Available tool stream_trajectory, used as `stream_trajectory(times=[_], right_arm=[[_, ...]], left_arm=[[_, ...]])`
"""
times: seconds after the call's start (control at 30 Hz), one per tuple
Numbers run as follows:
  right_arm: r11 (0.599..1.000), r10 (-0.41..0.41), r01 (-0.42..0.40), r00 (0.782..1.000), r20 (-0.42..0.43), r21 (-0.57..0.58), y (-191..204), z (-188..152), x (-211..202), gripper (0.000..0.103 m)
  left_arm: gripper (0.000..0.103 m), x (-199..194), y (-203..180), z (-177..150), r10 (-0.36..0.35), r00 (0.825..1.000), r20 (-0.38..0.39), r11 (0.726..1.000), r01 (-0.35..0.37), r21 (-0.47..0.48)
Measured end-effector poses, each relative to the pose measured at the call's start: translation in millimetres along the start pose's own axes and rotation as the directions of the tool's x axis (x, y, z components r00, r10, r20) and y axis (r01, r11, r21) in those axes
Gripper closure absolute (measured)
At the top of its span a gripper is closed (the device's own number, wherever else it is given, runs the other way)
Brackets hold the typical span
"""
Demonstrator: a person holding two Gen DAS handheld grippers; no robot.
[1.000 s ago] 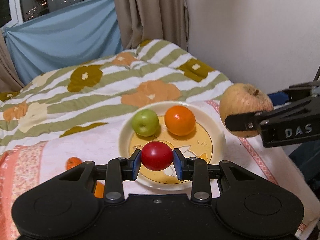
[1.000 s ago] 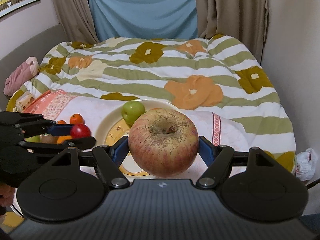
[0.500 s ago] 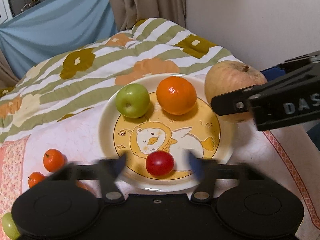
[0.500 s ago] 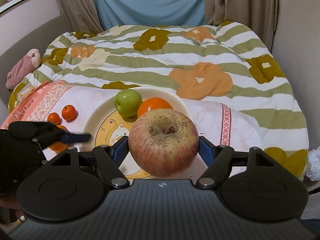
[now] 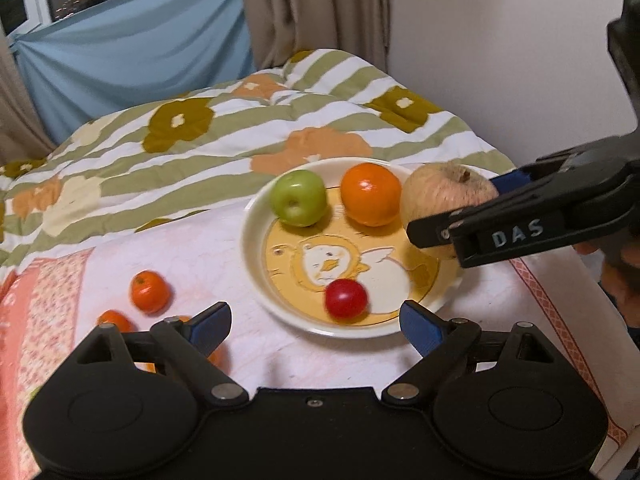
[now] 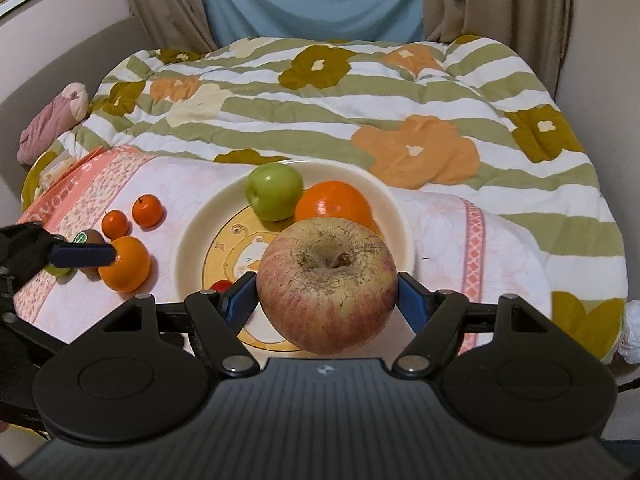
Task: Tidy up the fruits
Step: 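Carry the red apple and cherry tomato into the duck bowl and release both, then move both tools back toward the remaining fruits on the cloth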
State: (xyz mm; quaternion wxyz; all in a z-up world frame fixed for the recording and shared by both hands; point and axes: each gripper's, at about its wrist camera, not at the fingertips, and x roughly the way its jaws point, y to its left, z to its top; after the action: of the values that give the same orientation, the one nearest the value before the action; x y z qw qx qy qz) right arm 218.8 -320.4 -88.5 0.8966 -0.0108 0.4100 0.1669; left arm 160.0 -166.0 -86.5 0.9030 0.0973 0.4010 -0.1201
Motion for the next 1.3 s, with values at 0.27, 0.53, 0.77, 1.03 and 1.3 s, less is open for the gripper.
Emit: stream_trajectory(times=[0.27,0.53,0.77,1.03,1.3], right_arm=[[0.998,0.026,-0.027,0.999,-0.02,-0.049,15,-1,24,0.015],[0.998,0.058,-0.059,0.997,-0.043,-0.034,12,-3,34,0.012],[1.0,0.012,-0.012,1.0,0.011,-0.009,9,-8,10,0.0],[1.0,-0.021,0.022,0.998,0.066,-0.006,9,-10,-37,0.0],[0.999,-0.048,0.048,0.992,0.117,0.002,18,-7,-83,0.0]], left_arm=[[0.009,-12,18,-10,0.062,0.998,-0.018,0.997,-0.063,-0.048],[0.009,-11,23,-17,0.074,0.996,-0.043,0.993,-0.078,-0.086],[0.009,-22,25,-19,0.079,0.996,-0.029,0.991,-0.081,-0.106],[0.009,-51,30,-21,0.088,0.996,0.015,0.986,-0.085,-0.141],[0.009,-85,35,-26,0.132,0.989,0.063,0.976,-0.119,-0.18]])
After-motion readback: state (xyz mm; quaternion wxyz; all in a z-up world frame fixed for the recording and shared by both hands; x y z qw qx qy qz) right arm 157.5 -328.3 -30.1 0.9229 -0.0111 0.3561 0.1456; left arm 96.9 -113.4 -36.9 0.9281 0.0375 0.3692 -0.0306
